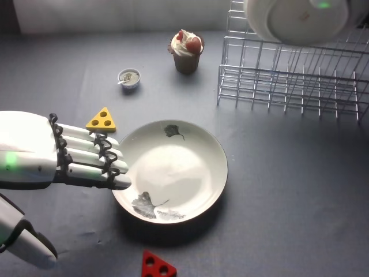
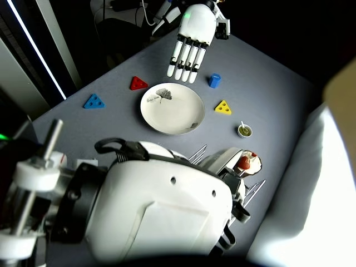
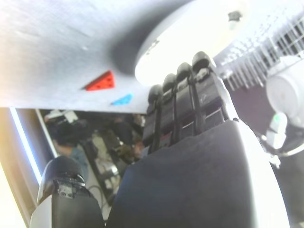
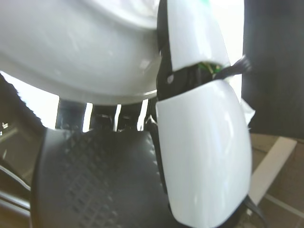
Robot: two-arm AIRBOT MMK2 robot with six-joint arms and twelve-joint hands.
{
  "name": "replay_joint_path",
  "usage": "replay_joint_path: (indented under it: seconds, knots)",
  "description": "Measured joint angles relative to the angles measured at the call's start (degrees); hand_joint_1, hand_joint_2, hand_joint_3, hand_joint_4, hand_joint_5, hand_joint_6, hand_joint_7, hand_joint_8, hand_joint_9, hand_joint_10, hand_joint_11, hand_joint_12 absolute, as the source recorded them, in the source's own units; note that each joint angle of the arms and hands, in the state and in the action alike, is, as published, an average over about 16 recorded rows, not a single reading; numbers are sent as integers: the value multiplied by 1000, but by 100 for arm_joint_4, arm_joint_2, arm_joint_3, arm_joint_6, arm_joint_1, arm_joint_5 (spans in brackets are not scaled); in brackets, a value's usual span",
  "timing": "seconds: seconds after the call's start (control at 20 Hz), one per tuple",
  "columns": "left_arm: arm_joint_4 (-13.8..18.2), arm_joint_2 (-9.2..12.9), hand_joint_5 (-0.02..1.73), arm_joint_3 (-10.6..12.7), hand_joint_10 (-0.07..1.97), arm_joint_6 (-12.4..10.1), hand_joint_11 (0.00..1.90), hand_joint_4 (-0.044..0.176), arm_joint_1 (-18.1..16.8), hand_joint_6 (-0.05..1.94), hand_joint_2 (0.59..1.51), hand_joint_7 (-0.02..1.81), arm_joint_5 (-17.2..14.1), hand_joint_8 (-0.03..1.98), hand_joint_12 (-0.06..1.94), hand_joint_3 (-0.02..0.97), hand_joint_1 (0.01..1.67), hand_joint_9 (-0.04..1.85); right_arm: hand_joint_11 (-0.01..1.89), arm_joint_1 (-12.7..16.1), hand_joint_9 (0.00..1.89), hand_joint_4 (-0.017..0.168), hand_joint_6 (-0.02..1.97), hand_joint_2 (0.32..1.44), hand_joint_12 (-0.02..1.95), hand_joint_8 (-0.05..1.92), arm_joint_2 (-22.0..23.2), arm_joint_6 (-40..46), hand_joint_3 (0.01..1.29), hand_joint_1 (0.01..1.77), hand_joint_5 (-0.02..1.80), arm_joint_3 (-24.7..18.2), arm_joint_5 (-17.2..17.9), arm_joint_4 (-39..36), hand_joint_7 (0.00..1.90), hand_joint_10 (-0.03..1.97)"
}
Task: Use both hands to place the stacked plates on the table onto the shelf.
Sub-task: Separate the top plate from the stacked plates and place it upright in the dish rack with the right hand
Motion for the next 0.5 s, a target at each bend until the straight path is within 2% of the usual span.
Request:
replay_joint_path:
  seconds: [0.5]
  knots:
    - [-59,6,133,-39,7,0,128,-1,-39,15,976,142,250,7,13,5,100,133,992,-333,1161,-8,844,944,1332,599,-197,6,13,1494,955,270,152,139,1089,521]
